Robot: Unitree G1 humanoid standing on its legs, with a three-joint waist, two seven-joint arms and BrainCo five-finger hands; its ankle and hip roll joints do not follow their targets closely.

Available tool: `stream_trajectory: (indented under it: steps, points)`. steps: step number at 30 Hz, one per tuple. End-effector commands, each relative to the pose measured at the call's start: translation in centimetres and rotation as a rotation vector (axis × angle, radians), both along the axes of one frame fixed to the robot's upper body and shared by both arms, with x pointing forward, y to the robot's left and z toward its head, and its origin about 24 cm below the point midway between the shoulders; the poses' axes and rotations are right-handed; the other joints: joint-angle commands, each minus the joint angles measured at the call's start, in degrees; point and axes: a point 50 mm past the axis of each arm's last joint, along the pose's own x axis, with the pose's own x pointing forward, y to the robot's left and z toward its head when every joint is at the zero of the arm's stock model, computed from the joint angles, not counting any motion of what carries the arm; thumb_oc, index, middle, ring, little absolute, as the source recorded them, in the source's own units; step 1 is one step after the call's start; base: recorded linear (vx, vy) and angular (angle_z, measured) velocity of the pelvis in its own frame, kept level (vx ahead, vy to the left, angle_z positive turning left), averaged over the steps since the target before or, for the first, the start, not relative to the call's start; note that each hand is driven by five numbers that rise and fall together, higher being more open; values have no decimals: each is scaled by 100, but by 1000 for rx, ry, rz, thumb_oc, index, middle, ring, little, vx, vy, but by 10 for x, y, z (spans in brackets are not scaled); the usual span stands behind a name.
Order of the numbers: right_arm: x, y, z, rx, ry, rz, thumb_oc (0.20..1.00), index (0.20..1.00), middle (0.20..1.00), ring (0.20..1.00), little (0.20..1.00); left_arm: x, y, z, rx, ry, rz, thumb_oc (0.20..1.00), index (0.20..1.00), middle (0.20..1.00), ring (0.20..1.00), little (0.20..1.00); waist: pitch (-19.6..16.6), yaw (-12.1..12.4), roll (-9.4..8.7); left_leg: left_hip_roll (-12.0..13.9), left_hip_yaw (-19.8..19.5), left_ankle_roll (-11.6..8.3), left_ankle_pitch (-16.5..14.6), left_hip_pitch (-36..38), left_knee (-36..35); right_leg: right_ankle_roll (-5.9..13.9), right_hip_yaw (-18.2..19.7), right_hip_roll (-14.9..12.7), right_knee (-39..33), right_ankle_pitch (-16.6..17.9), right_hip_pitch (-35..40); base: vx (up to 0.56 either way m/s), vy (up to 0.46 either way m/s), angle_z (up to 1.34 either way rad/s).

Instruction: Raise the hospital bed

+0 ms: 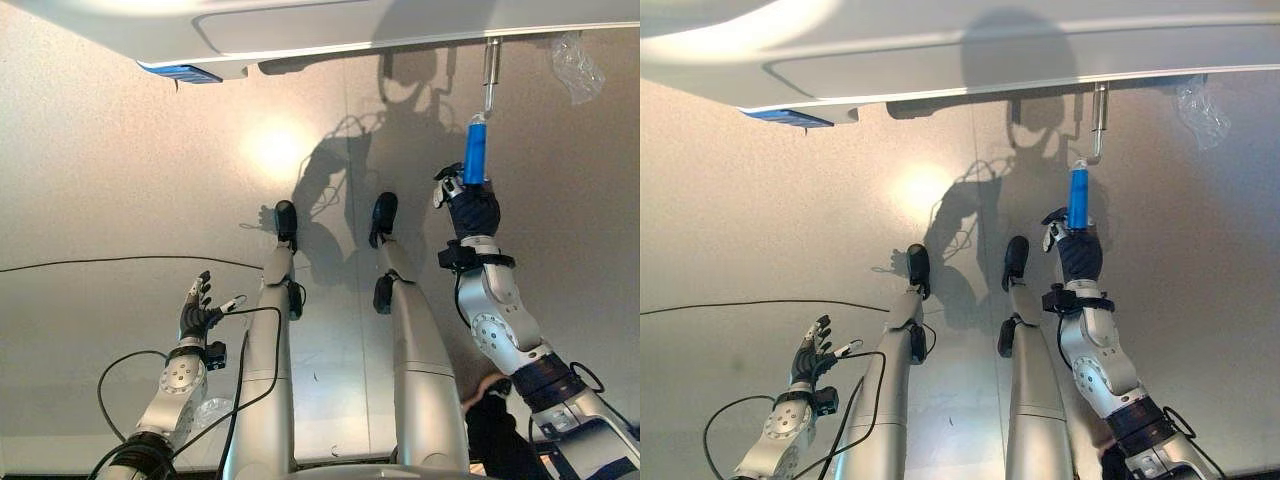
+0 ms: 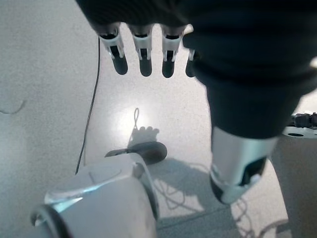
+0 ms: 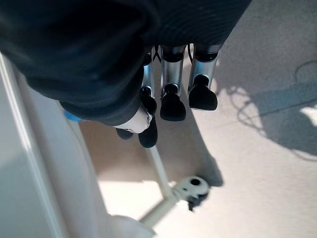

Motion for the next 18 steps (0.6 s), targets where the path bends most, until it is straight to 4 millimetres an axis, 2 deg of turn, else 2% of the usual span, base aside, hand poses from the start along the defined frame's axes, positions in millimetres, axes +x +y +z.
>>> stream_trajectory:
  steps: [1, 4, 5, 6, 11, 12, 17, 18]
  points:
    - [-10, 61, 63, -150, -315, 242, 200, 200, 200, 200, 200, -18, 11, -10, 29, 56, 37, 1000, 1000, 1000, 1000, 1000, -127, 380, 71, -200, -61, -57, 215, 262, -472, 384, -331, -42, 284, -203, 201, 9, -6, -4]
    - [-4, 67, 66, -166, -309, 236, 200, 200, 200, 200, 200, -16, 11, -9, 29, 53, 39, 1000, 1000, 1000, 1000, 1000, -127, 396, 60, -198, -70, -61, 227, 291, -497, 387, -337, -40, 271, -198, 224, 3, -3, -3]
    - [7, 76, 67, -216, -283, 220, 200, 200, 200, 200, 200, -14, 11, -9, 25, 53, 40, 1000, 1000, 1000, 1000, 1000, -127, 451, 49, -198, -89, -69, 239, 358, -524, 386, -372, -47, 245, -195, 306, 0, 0, 0]
    - [13, 83, 64, -192, -239, 234, 200, 200, 200, 200, 200, -15, 11, -9, 15, 56, 45, 1000, 1000, 1000, 1000, 1000, -127, 482, 39, -203, -112, -79, 243, 405, -525, 386, -423, -55, 223, -197, 391, 0, 0, 0]
    - [32, 99, 64, -182, -165, 206, 200, 200, 200, 200, 200, -15, 10, -15, 28, 90, 39, 1000, 1000, 1000, 1000, 1000, -127, 581, 21, -214, -142, -69, 262, 567, -638, 392, -478, -59, 102, -157, 584, 11, -2, 9]
    - [44, 107, 61, -182, -109, 178, 200, 200, 200, 200, 200, -13, 11, -15, 38, 95, 37, 1000, 1000, 1000, 1000, 1000, -127, 628, 38, -222, -164, -71, 273, 649, -686, 401, -496, -72, 26, -131, 688, 10, 16, 4]
    - [64, 112, 59, -178, -19, 93, 200, 200, 200, 200, 200, -6, 8, -12, 35, 78, 33, 1000, 1000, 1000, 1000, 1000, -127, 746, 96, -248, -214, -74, 266, 740, -712, 406, -541, -76, -27, -147, 825, 8, 6, -2]
    - [72, 111, 60, -186, 16, 52, 200, 200, 200, 200, 200, -3, 7, -8, 41, 62, 18, 1000, 1000, 1000, 1000, 1000, -127, 823, 164, -270, -243, -66, 258, 746, -730, 412, -569, -92, -27, -169, 853, 16, 0, 4]
